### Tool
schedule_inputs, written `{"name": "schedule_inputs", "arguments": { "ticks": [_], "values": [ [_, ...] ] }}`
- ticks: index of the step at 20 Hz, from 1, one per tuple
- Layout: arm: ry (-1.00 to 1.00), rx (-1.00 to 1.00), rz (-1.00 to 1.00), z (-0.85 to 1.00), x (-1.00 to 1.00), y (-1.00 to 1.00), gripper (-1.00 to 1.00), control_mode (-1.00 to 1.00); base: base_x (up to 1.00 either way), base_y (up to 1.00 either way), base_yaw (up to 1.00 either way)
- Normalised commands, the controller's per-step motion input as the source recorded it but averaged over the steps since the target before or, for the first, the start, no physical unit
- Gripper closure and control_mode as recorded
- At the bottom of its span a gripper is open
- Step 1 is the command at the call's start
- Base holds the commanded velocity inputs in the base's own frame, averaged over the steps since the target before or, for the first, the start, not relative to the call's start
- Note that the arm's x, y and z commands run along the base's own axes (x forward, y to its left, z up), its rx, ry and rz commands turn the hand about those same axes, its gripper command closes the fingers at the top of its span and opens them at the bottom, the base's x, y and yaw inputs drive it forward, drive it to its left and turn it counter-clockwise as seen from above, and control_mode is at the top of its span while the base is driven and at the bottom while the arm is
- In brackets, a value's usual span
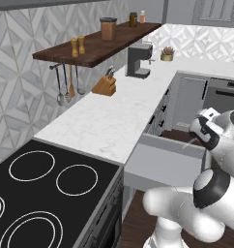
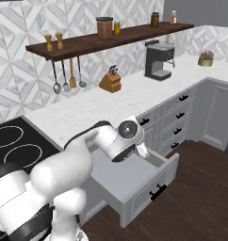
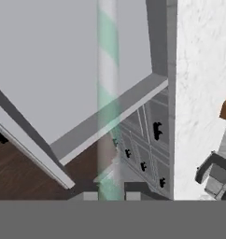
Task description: Take a straw from the drawer in front and place it inside the glass cup on the dining counter.
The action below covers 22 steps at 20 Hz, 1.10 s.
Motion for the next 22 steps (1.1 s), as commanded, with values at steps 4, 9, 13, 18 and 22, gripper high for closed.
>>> {"name": "schedule_inputs", "arguments": {
  "ticks": [4,9,13,18,22],
  "values": [
    [-0.14,-0.2,0.04,1.0,-0.3,0.0,1.0,-1.0,0.0,0.0,0.0],
    [-0.08,-0.21,0.0,1.0,-0.31,0.04,1.0,-1.0,0.0,0.0,0.0],
    [0.0,-0.22,0.0,0.9,-0.22,0.23,1.0,-1.0,0.0,0.0,0.0],
    [-0.01,-0.22,0.0,0.81,-0.2,0.27,1.0,-1.0,0.0,0.0,0.0],
    [-0.02,-0.17,0.0,0.65,-0.31,0.15,1.0,-1.0,0.0,0.0,0.0]
  ]
}}
